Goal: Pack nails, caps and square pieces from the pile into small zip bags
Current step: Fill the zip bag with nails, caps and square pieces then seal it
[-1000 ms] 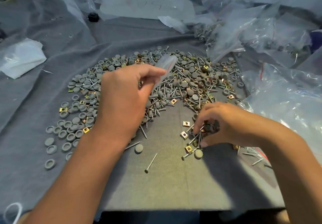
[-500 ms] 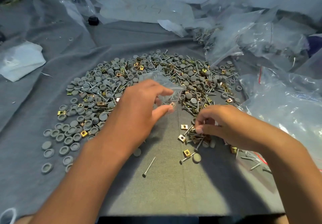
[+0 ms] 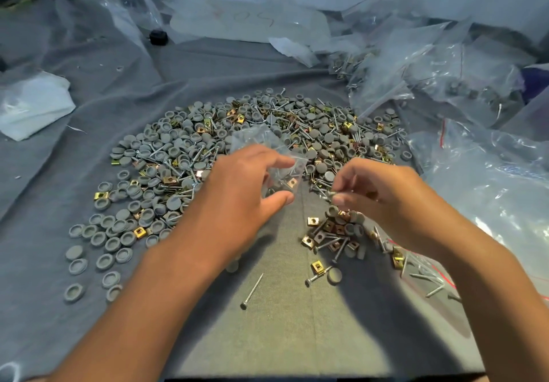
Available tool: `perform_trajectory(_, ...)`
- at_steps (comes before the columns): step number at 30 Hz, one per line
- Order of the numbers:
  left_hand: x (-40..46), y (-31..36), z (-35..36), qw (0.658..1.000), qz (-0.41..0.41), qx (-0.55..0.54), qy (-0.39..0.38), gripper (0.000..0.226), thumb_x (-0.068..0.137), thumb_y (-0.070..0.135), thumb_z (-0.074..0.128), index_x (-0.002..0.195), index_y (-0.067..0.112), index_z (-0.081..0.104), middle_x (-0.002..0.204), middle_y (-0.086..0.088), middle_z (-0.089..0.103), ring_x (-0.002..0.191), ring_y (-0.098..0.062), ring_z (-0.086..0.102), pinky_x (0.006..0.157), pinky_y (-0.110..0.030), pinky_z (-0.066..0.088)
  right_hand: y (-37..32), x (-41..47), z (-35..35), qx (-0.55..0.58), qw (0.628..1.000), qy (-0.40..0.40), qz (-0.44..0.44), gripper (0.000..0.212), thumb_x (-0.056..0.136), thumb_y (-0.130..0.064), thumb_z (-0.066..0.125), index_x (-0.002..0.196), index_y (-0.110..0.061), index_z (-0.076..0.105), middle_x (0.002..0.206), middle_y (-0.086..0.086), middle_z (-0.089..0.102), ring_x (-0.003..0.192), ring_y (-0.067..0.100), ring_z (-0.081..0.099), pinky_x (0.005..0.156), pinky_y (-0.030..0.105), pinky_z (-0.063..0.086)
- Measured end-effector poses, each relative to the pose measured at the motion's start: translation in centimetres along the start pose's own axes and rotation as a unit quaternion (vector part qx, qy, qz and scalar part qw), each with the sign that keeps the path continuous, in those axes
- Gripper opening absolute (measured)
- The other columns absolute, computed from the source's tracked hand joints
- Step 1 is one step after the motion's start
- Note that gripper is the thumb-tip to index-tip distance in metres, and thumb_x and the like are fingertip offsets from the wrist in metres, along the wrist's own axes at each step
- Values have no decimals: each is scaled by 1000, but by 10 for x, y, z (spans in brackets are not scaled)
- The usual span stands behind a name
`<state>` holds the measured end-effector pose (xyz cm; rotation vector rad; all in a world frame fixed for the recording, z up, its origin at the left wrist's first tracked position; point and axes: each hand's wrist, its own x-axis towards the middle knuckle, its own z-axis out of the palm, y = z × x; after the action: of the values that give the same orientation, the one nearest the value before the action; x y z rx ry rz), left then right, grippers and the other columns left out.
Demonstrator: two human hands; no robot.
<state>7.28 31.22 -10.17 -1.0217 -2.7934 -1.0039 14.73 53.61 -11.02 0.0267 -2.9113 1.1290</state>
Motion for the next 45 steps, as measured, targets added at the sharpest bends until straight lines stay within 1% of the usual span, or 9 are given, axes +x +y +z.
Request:
perform_trajectory(3,1,0,1,1000,2,-18,1,49,78,35,81,125,31,65,115,21,61,88,8,53,87,-1,35,-8,2,2,165,985,42,-39,10,87,-36,70,96,-34,67,86,-9,72,80,9,68,72,21,51)
perform_trajectory(7,1,1,2,999,-3,-50,-2,50,76,36,82,123,33,67,101,25,60,85,7,57,80,-1,39,-25,3,14,234,962,94,-104,15,87,-25,74,101,-22,72,96,-3,75,91,20,73,80,24,56)
perform_trajectory(13,1,5,0,996,-4,-84,1,48,76,33,84,121,34,69,94,28,59,85,3,58,73,-3,40,-37,3,26,-34,950,238,-200,13,84,-13,81,96,-12,77,98,-7,74,91,3,69,79,18,54)
perform_trajectory(17,1,6,-1,996,-2,-91,0,48,75,32,85,120,36,69,100,25,63,86,1,59,75,-5,41,-35,4,28,-52,940,266,-206,10,88,-12,79,98,-10,78,99,2,68,92,12,65,81,24,52)
perform_trajectory(25,-1,4,-3,998,11,-65,20,48,78,33,83,122,35,66,111,25,63,89,8,58,85,-1,39,-29,5,18,-30,954,244,-170,19,86,-13,78,104,-13,73,99,-5,64,84,7,64,73,13,47)
perform_trajectory(29,-1,3,-4,998,20,-43,36,49,79,36,80,125,33,64,111,26,60,88,12,55,89,0,37,-12,3,5,-85,992,67,-69,15,81,-24,81,89,-31,71,85,-18,63,81,4,61,68,12,43)
perform_trajectory(33,-1,2,-4,998,24,-32,45,48,80,35,80,125,34,64,109,24,62,85,4,58,88,-6,41,-6,0,5,-201,972,-124,-15,15,83,-41,79,97,-39,72,91,-22,61,87,-2,57,77,21,47)
perform_trajectory(39,-1,0,-4,999,27,-24,41,49,80,36,80,126,34,64,112,23,62,84,5,58,87,-2,39,-17,-4,5,-274,948,-157,29,23,83,-53,74,102,-41,68,97,-20,54,92,2,53,79,34,53)
perform_trajectory(45,-1,0,-4,999,28,-21,39,48,80,34,79,126,31,64,112,23,62,84,8,56,87,0,37,-21,-8,6,-260,950,-168,37,24,91,-39,70,80,-38,49,89,-19,49,80,-4,45,67,26,48)
